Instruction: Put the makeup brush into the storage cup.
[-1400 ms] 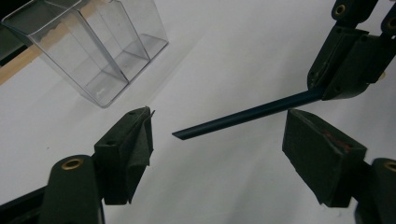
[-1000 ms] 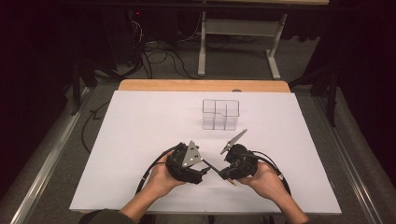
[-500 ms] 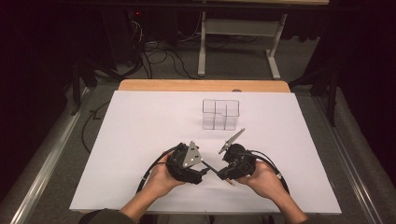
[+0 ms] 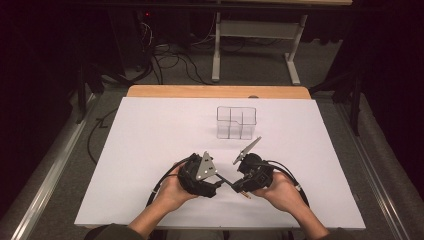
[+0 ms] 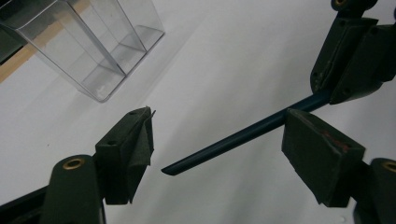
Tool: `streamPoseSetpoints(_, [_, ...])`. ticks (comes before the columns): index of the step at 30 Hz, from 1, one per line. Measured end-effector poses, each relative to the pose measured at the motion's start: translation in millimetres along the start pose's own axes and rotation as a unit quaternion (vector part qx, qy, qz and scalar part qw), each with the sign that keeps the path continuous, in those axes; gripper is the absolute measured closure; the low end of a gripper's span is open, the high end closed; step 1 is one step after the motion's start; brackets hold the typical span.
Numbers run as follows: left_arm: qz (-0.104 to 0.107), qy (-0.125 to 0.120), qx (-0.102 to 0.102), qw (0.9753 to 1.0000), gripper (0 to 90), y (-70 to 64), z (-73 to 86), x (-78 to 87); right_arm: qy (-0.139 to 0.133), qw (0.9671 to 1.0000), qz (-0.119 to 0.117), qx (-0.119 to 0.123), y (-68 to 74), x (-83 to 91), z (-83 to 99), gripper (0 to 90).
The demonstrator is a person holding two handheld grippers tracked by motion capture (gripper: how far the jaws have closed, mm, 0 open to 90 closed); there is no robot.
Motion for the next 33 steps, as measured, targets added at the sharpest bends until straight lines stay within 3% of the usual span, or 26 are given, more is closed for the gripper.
streamPoseSetpoints(33, [0.007, 0.007, -0.014, 0.9999, 30.6, -3.5, 2.2, -0.7, -0.01, 0.9998, -0.017, 0.001, 5.6, 6.0, -10.9, 85.3])
Point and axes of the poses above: each handheld gripper's, and its own axes: x roughly backward along the jaws, z roughly out of its underside, y roughly to its left, the point moved 10 cm from there along -x, roughly forward along the jaws, and after that the axes turned 13 degrees about -y, right-handed, at the moved point
